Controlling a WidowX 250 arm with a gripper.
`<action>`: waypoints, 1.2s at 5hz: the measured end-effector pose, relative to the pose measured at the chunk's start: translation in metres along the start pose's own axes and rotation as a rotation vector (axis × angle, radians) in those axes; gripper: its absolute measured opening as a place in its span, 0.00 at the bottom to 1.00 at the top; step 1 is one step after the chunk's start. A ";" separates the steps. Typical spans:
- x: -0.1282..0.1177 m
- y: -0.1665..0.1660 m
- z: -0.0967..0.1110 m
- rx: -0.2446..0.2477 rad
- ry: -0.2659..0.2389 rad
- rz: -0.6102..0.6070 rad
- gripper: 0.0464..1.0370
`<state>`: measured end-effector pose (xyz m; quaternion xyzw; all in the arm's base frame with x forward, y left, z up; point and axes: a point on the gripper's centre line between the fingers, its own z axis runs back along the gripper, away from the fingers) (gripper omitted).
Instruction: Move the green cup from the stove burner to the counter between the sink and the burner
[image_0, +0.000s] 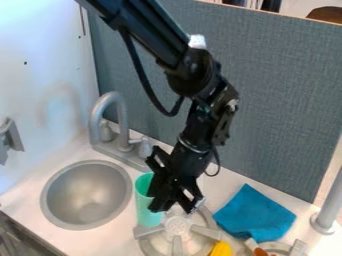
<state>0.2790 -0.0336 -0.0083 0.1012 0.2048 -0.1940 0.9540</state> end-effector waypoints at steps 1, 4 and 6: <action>-0.016 0.016 -0.040 -0.064 0.097 0.100 0.06; -0.044 0.061 -0.081 -0.178 0.103 0.214 0.06; -0.038 0.057 -0.082 -0.192 0.008 0.118 0.06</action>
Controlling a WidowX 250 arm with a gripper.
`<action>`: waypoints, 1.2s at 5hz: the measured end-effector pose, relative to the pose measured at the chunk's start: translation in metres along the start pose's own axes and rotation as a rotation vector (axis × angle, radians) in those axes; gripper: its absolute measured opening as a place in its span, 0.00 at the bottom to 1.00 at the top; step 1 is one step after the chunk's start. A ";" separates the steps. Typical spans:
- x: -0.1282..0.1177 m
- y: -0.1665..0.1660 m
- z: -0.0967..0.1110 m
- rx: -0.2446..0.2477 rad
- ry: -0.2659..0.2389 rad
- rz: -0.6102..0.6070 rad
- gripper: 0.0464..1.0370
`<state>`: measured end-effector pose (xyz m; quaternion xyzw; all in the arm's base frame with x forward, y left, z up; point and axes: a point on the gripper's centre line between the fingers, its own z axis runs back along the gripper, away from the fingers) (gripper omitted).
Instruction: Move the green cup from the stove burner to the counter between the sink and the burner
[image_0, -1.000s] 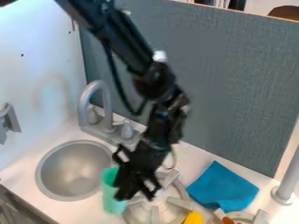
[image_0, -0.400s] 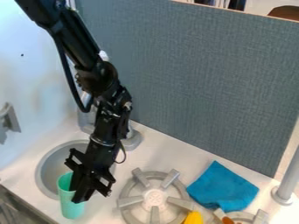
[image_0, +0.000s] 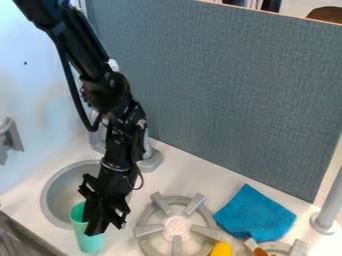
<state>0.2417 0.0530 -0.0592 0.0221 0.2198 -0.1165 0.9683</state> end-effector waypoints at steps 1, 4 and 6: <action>0.005 -0.004 0.002 -0.017 -0.033 -0.009 0.06; 0.036 -0.015 0.003 0.047 -0.090 -0.035 0.08; 0.026 -0.019 0.008 0.031 -0.055 0.023 0.59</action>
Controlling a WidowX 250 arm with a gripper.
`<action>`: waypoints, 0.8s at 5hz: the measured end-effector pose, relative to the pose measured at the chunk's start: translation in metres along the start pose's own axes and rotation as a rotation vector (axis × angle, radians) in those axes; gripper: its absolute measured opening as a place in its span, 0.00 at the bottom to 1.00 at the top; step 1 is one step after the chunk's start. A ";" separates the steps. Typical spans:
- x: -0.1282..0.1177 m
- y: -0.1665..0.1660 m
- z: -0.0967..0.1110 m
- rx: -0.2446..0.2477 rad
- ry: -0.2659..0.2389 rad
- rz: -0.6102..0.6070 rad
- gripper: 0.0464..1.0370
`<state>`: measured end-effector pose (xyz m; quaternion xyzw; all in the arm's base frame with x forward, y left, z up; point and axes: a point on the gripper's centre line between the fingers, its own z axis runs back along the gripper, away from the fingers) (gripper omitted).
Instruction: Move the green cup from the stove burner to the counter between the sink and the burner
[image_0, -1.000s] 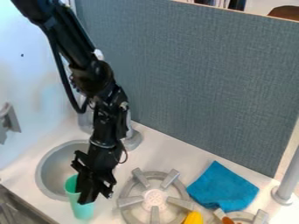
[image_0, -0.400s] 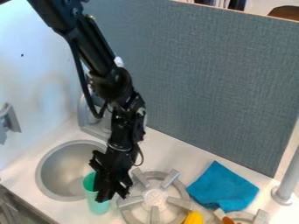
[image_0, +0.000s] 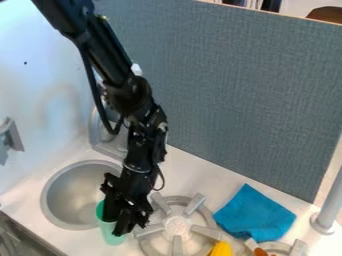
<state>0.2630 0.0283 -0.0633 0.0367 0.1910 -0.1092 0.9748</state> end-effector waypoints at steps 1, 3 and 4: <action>-0.010 -0.010 0.049 0.007 -0.104 0.044 0.89; 0.003 -0.070 0.101 0.002 -0.186 0.039 0.97; 0.017 -0.100 0.090 -0.053 -0.144 0.017 0.96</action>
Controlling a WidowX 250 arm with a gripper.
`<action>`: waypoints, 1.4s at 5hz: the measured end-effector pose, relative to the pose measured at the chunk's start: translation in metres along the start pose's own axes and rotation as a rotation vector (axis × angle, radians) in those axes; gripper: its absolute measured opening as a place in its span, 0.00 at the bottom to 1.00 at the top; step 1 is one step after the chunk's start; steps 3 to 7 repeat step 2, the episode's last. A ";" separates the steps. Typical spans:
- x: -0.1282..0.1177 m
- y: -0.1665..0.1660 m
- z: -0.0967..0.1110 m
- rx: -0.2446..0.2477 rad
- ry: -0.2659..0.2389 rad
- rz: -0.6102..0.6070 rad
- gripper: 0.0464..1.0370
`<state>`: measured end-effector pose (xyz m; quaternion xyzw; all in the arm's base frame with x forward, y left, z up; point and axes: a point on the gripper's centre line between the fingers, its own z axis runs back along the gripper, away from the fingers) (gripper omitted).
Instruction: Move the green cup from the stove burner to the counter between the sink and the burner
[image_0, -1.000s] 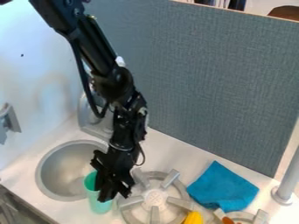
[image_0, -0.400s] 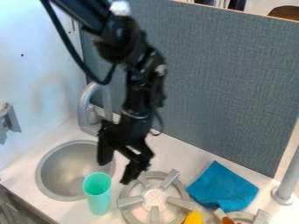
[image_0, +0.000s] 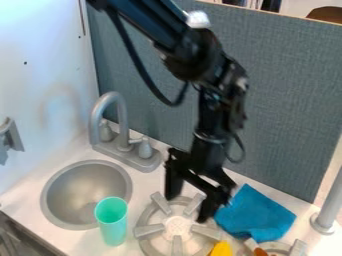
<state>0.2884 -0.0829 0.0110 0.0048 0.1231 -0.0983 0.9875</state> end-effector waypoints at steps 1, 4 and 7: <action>-0.006 -0.021 -0.008 -0.019 0.010 -0.002 0.96; -0.019 -0.031 -0.020 0.002 0.042 0.014 0.96; -0.019 -0.031 -0.020 0.002 0.042 0.014 0.96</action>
